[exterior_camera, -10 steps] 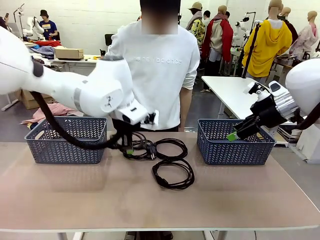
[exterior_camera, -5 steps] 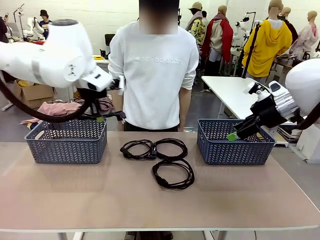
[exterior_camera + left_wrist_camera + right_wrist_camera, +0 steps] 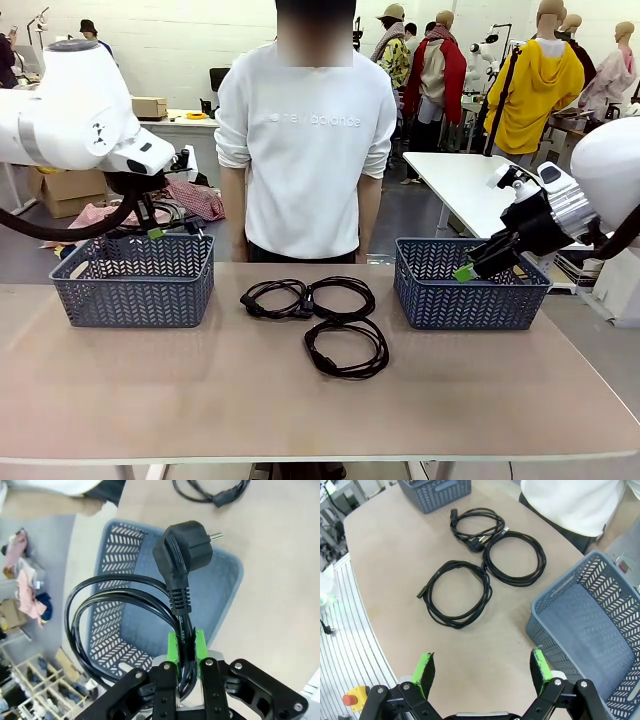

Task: Organize the cables according to human instructions.
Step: Pick up a bundle of cables and place it in the basket indicated by the human.

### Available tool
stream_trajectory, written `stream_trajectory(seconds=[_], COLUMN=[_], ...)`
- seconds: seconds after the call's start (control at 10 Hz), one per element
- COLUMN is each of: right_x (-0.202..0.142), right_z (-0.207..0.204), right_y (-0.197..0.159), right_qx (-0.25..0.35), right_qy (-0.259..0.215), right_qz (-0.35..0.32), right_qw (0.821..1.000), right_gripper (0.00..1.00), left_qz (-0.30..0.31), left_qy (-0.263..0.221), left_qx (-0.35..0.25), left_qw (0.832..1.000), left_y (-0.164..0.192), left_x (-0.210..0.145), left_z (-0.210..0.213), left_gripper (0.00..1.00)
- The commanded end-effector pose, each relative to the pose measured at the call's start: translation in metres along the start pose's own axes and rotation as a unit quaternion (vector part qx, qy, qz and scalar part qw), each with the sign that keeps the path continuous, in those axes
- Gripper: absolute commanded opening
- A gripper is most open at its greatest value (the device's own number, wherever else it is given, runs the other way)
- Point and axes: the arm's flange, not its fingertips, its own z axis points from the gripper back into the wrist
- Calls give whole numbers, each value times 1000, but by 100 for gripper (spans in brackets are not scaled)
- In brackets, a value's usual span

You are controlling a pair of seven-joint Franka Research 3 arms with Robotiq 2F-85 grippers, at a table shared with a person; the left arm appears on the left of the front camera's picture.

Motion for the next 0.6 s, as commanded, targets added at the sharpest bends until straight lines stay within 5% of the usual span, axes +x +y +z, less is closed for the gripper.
stream_trajectory(seconds=[0.0, 0.5], right_x=[1, 1], right_z=[-1, -1], right_y=[-3, -3], right_qx=[8, 8], right_qy=[-13, -13], right_qz=[10, 10], right_qw=[1000, 1000], right_gripper=[100, 100], left_qz=[18, 0], left_qy=[-15, 0], left_qx=[-10, 0], left_qw=[1000, 1000], left_y=[12, 0], left_x=[-1, 0], left_z=[0, 0], left_gripper=[0, 0])
